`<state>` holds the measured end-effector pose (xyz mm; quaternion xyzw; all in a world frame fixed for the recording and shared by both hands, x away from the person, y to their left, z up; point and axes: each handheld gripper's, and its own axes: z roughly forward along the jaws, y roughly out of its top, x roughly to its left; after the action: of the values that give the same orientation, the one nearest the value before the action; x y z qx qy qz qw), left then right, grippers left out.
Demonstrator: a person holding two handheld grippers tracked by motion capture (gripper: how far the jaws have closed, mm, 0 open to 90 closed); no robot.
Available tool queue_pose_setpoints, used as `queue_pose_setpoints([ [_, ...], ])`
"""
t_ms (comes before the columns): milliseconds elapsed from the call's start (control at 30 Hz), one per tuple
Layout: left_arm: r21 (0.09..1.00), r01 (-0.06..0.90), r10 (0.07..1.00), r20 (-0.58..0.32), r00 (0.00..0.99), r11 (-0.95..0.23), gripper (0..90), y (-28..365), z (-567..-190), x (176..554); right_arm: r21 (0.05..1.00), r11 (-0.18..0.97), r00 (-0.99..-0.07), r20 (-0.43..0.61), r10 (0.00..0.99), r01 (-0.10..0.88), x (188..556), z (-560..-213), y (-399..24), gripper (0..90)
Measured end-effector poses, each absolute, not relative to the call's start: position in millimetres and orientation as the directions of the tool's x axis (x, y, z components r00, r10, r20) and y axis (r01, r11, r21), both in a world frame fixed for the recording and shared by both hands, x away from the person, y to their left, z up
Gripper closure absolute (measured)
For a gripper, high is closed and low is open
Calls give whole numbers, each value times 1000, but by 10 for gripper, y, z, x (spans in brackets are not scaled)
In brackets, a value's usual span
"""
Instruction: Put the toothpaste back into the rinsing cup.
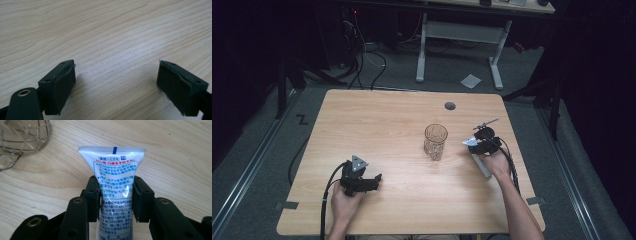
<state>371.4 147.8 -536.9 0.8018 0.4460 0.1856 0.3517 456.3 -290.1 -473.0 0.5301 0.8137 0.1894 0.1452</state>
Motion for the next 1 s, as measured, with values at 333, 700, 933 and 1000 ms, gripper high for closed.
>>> queue_pose_setpoints([
  [333, 730, 585, 846, -16, 534, -355, 158, 1478, -5369, 3714, 526, 363, -411, -28, 911, 769, 4452, -4559, -2949, 653],
  [700, 730, 585, 846, -16, 533, -355, 158, 1478, -5369, 3714, 592, 345, -422, -9, 907, 729, 4350, -4473, -3006, 675],
  [933, 729, 585, 846, -16, 533, -355, 157, 1478, -5369, 3715, 623, 336, -427, -3, 904, 706, 4299, -4405, -3028, 679],
  [1000, 729, 585, 846, -16, 533, -355, 157, 1478, -5369, 3715, 636, 333, -430, -1, 903, 697, 4276, -4371, -3032, 679],
])
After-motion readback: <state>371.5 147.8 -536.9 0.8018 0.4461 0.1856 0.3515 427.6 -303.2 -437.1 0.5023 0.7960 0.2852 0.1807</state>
